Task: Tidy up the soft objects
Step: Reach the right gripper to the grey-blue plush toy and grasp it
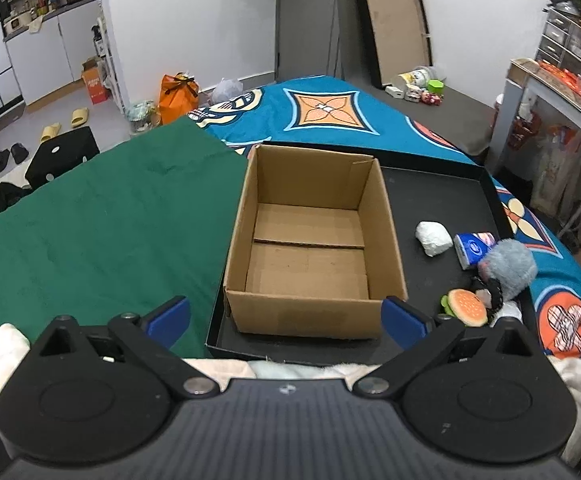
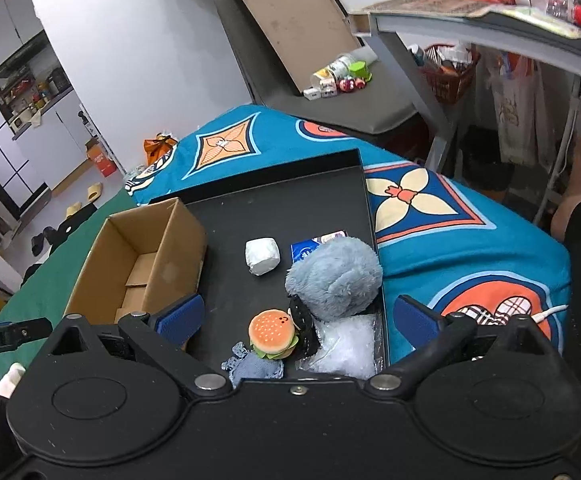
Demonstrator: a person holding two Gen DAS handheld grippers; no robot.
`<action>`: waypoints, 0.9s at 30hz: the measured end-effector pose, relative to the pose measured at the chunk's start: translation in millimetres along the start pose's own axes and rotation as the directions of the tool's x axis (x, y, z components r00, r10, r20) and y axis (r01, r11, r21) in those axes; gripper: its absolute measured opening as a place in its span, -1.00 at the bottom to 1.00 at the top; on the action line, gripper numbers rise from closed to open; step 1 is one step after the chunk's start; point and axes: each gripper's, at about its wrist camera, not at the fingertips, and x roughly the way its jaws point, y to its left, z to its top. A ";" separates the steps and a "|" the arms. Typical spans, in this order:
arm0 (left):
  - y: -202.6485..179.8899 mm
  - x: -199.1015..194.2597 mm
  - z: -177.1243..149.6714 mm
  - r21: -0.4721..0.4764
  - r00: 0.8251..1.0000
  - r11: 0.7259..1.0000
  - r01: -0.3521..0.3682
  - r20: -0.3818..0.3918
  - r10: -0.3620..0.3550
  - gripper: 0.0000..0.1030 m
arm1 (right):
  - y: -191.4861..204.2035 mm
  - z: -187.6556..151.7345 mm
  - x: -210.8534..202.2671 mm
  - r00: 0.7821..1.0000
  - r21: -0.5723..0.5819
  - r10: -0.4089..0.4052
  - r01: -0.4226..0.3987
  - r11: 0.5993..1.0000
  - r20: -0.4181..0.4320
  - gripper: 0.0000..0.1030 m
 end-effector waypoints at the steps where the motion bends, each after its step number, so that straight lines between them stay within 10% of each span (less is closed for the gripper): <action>1: 1.2 2.9 0.7 -0.007 1.000 1.000 -0.003 -0.001 0.003 0.95 | -1.6 1.6 3.4 1.000 -0.002 0.001 -0.001 1.000 -0.005 0.93; 27: 21.6 84.9 14.1 -0.051 0.995 0.995 -0.088 -0.058 0.085 0.20 | -20.4 13.9 103.3 0.987 0.008 -0.079 0.081 0.997 -0.140 0.82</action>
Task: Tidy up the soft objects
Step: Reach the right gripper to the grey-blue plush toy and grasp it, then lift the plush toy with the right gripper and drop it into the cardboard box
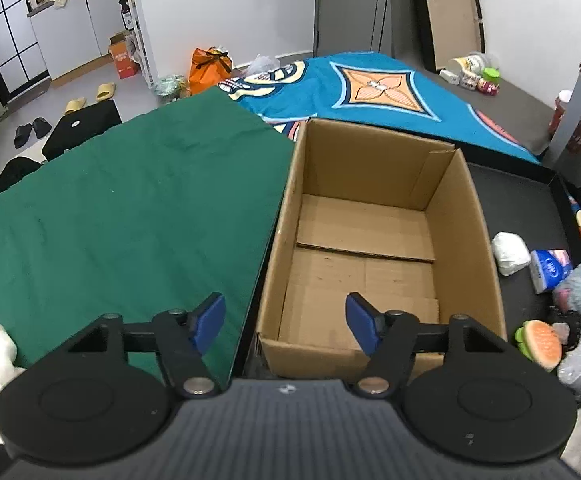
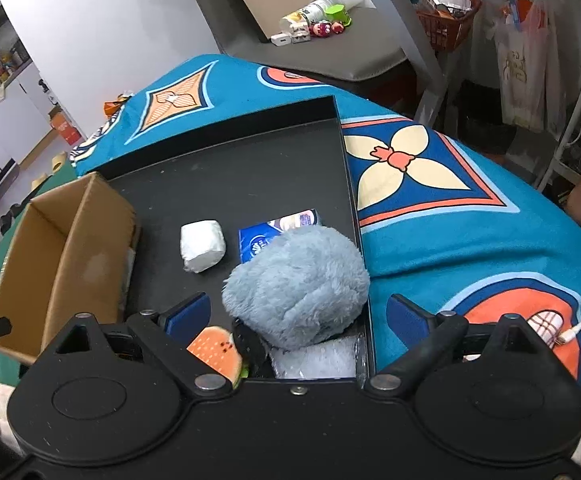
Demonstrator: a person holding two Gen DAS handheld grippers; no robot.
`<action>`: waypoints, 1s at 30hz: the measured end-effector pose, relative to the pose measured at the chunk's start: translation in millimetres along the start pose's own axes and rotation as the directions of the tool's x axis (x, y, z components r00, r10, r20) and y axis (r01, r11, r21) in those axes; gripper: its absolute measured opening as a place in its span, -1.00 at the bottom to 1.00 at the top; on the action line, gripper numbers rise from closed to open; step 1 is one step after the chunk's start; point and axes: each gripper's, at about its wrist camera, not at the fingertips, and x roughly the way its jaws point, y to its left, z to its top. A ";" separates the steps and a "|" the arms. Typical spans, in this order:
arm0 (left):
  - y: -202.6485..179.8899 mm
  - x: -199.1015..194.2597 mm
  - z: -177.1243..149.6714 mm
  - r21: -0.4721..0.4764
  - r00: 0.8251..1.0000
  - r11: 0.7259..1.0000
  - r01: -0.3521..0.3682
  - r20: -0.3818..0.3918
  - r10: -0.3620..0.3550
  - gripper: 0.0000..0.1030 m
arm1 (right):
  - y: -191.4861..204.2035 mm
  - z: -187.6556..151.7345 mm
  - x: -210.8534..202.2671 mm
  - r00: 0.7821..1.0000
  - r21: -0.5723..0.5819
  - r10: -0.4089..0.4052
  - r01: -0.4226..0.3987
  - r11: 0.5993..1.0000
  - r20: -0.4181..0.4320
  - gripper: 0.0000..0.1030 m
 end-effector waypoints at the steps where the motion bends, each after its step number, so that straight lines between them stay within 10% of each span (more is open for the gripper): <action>1: 0.1 3.3 -0.1 0.002 1.000 1.000 0.004 -0.008 -0.004 0.12 | 0.4 0.4 3.2 1.000 -0.004 -0.004 0.004 1.000 0.000 0.82; 14: 1.6 25.4 2.3 -0.005 1.000 1.000 0.003 -0.028 -0.003 -0.49 | 21.8 2.2 38.3 0.999 -0.101 -0.029 0.027 0.994 -0.020 0.83; 30: 3.6 22.3 -0.2 -0.017 1.000 1.000 0.017 -0.003 -0.017 -0.56 | 21.8 17.5 22.4 0.998 -0.080 0.038 -0.034 0.996 0.052 0.06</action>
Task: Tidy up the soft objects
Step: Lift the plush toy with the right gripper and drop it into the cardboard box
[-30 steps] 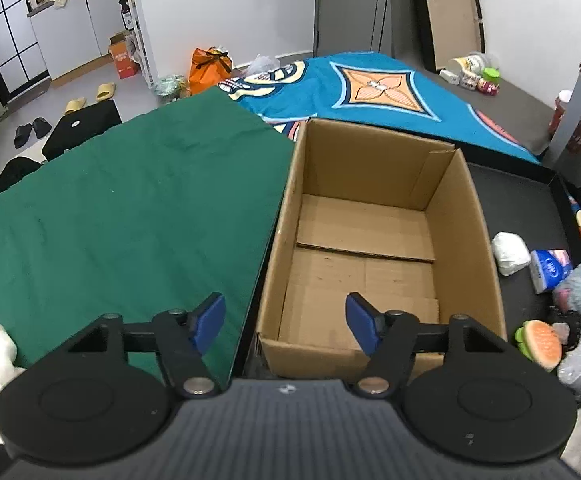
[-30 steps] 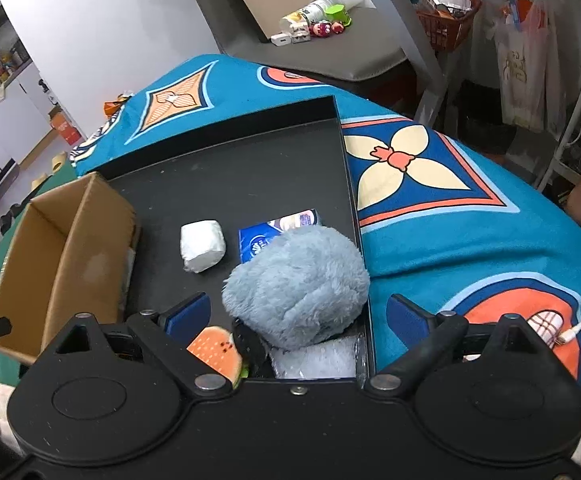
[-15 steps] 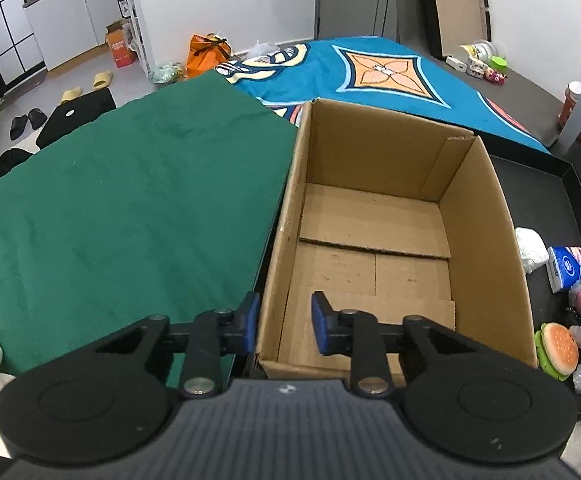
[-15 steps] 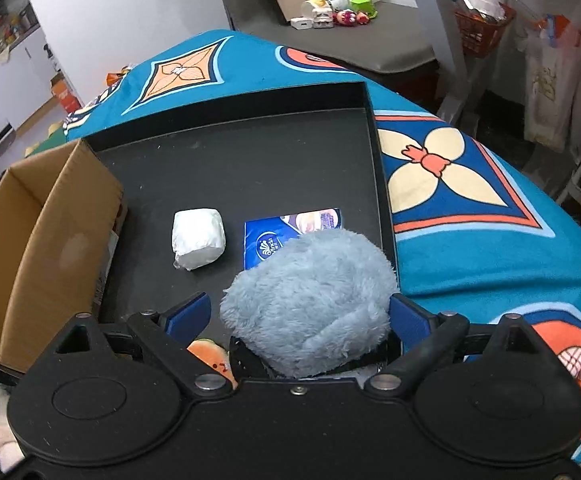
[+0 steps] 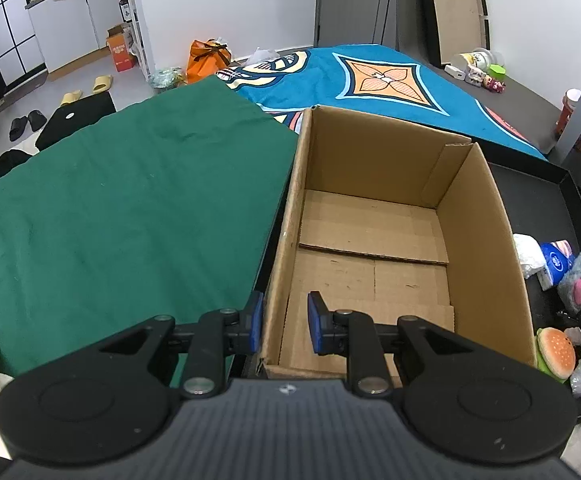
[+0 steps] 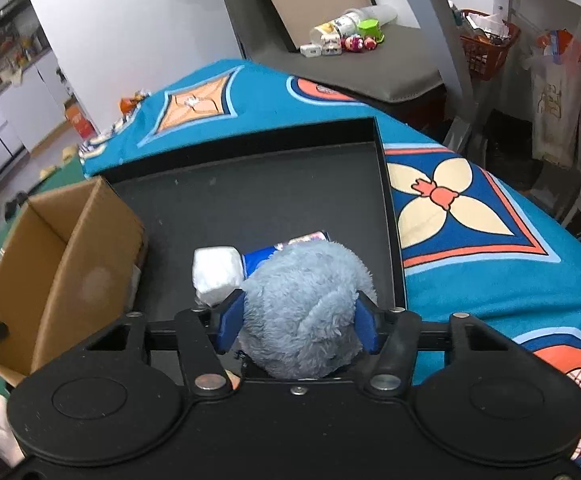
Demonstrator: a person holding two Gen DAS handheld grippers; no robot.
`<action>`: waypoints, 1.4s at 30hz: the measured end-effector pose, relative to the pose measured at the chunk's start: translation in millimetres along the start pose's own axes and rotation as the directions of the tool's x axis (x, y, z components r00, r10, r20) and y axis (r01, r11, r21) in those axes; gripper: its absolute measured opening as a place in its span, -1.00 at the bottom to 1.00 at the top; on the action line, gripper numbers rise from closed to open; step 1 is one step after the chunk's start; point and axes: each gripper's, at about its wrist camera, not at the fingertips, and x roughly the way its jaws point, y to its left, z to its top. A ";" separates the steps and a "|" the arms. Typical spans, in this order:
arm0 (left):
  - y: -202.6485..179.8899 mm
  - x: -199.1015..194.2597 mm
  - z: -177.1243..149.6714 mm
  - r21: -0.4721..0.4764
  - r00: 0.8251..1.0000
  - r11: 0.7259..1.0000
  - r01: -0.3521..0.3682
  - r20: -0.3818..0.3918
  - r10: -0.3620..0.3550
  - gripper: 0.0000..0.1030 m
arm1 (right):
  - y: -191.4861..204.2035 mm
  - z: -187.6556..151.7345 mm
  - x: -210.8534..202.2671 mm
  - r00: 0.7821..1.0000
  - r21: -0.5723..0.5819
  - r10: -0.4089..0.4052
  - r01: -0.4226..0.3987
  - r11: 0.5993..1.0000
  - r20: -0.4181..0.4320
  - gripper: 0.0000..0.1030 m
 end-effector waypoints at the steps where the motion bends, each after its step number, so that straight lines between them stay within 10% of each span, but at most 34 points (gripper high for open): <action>1: 0.1 -0.7 -0.1 0.000 1.000 1.000 0.002 0.001 -0.002 -0.56 | 0.4 1.2 -2.3 1.000 -0.002 0.002 -0.002 1.000 0.007 0.06; 42: 25.7 -1.7 -6.1 -0.022 0.997 0.998 0.064 0.054 -0.062 -0.82 | 169.9 22.9 -40.1 0.965 -0.292 0.215 -0.165 0.942 0.148 0.06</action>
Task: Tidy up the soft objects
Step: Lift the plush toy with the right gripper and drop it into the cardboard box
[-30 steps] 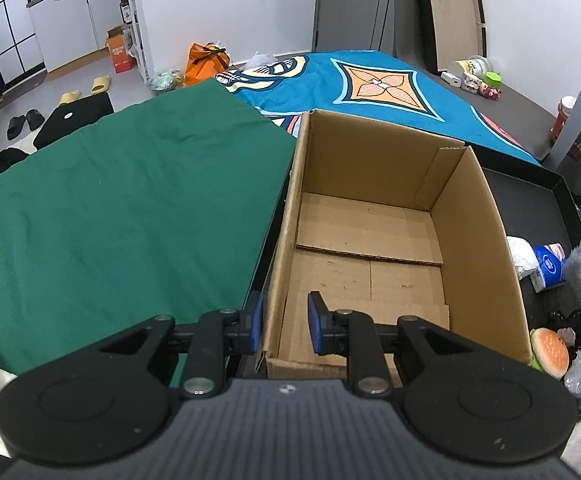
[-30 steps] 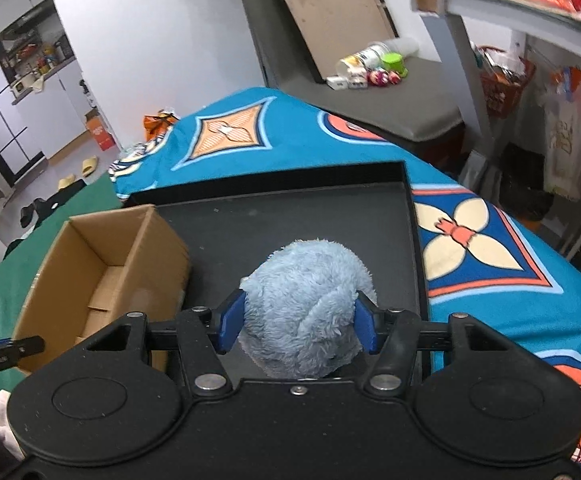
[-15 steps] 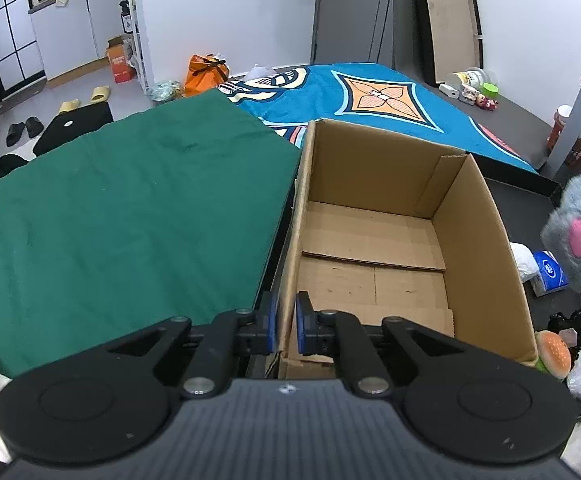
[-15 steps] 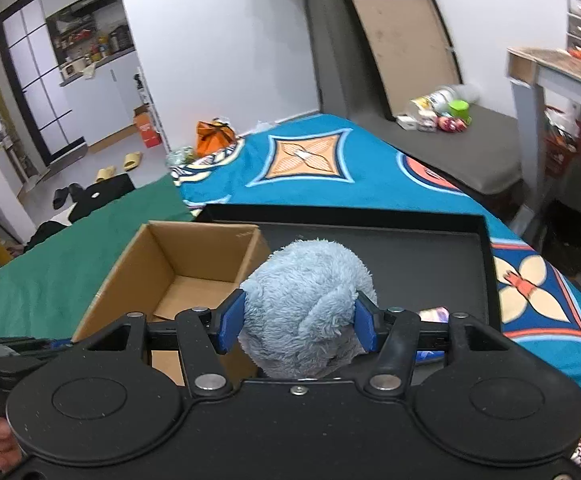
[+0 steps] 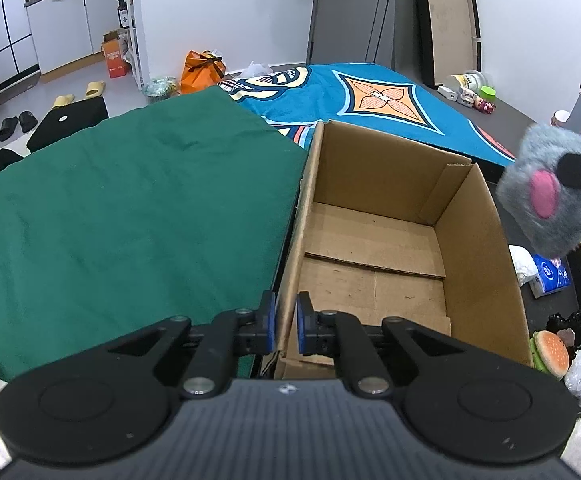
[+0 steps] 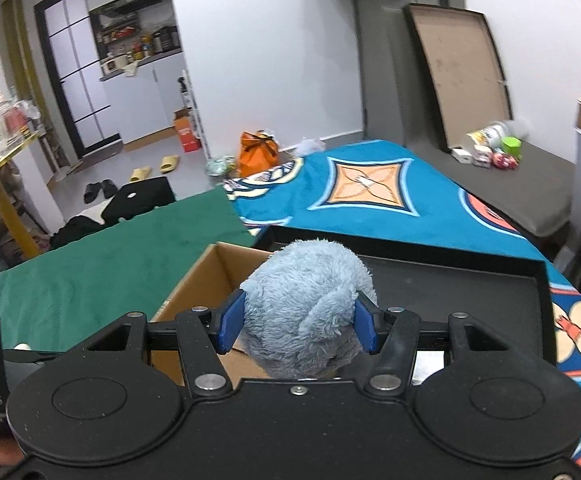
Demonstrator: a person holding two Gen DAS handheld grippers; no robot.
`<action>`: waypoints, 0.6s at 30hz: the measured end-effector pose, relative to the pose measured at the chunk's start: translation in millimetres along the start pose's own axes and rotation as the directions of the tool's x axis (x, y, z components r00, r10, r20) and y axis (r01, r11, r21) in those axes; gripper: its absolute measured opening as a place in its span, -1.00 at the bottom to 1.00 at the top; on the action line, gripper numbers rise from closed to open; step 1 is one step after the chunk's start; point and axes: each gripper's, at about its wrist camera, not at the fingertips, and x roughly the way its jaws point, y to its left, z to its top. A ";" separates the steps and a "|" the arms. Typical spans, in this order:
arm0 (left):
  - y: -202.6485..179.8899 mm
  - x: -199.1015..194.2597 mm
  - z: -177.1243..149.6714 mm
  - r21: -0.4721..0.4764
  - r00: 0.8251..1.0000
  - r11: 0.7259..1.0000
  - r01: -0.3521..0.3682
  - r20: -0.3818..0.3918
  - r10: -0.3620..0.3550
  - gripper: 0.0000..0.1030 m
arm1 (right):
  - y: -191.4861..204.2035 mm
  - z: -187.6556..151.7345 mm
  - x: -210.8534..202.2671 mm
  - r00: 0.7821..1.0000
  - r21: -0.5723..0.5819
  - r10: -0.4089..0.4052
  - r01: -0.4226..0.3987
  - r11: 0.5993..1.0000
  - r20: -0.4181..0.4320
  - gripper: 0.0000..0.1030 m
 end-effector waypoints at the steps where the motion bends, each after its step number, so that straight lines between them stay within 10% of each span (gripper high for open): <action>1: 0.7 0.2 -0.3 -0.001 1.000 1.000 0.000 0.000 0.000 -0.82 | 4.1 1.1 1.9 1.000 -0.009 0.007 -0.007 1.000 0.002 0.06; 18: 3.7 -0.3 4.1 -0.010 0.999 1.000 -0.002 -0.036 0.001 -0.73 | 7.4 -2.3 6.8 1.000 -0.009 0.003 -0.003 1.000 -0.011 0.71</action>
